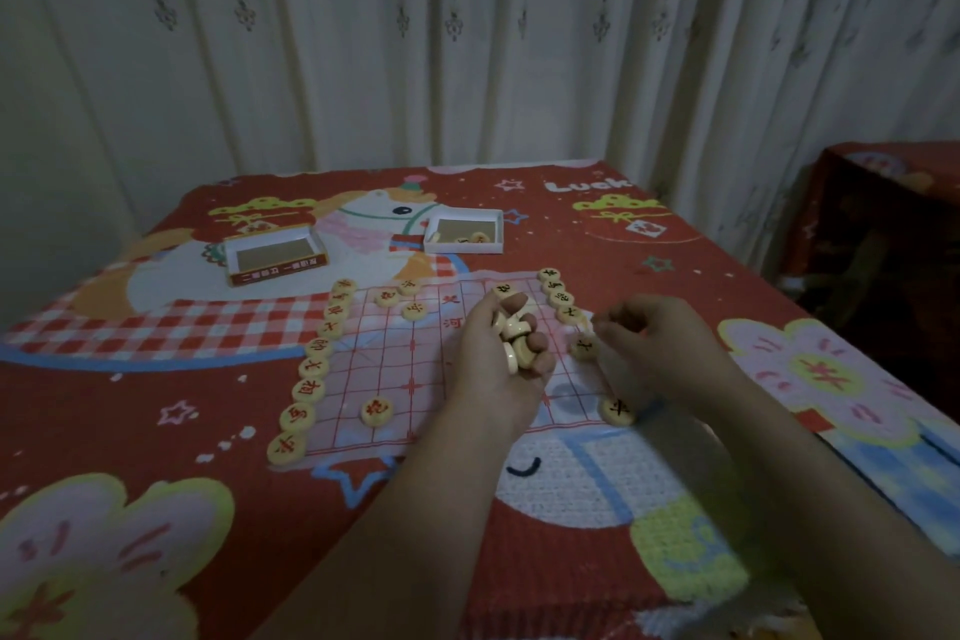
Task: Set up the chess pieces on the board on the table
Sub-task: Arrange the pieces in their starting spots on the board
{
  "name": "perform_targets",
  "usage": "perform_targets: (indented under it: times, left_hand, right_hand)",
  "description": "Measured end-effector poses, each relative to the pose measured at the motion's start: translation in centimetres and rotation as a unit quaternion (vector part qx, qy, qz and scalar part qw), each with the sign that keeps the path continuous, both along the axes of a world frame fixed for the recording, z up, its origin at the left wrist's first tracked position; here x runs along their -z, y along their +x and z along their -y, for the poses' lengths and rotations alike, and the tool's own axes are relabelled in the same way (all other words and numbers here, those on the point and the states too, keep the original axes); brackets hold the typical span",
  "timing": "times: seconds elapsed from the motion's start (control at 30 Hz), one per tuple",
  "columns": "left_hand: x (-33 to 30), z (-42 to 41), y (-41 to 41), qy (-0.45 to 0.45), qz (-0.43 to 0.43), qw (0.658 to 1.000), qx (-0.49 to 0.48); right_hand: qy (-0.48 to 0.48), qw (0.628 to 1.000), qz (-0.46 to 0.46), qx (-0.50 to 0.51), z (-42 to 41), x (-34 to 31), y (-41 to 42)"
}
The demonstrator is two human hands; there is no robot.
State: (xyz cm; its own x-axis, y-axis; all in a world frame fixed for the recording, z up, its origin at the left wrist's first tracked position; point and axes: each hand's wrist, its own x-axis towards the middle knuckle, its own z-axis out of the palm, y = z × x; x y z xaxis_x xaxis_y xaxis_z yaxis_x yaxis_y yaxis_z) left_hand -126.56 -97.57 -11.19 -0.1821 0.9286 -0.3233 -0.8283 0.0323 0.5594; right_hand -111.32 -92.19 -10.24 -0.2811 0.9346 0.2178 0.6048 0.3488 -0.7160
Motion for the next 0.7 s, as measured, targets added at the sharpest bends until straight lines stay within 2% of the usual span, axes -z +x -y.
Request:
perform_targets:
  times: [0.1,0.17,0.23,0.3,0.37,0.43,0.57,0.7]
  left_hand:
    - [0.0,0.0,0.0,-0.001,-0.001,1.0,-0.001]
    - [0.0,0.0,0.0,-0.005,-0.005,1.0,-0.003]
    - [-0.1,0.0,0.1,-0.012,-0.006,1.0,-0.006]
    - [-0.1,0.0,0.1,-0.015,-0.002,1.0,-0.007]
    - [-0.2,-0.1,0.2,-0.018,0.005,1.0,-0.009]
    - [-0.3,-0.1,0.2,-0.019,0.004,1.0,-0.009]
    - [-0.4,-0.1,0.3,-0.039,-0.01,0.999,-0.014]
    - [-0.4,-0.3,0.4,-0.048,-0.03,0.998,-0.014]
  right_hand:
    - [-0.006,0.999,0.006,-0.033,-1.5,0.0,-1.3]
    - [0.0,1.0,-0.015,-0.016,-2.5,0.5,-1.6]
    - [0.001,0.997,-0.077,0.011,-3.3,0.6,-1.8]
    - [-0.024,0.985,-0.173,-0.005,-3.3,-0.1,-2.4]
    - [-0.058,0.962,-0.259,-0.06,-2.3,-0.9,-3.1]
    - [-0.074,0.944,-0.293,-0.129,-1.1,-0.9,-3.5]
    - [-0.098,0.925,-0.247,-0.271,0.2,0.2,-3.1]
    - [-0.102,0.93,-0.223,-0.273,0.1,0.2,-2.9]
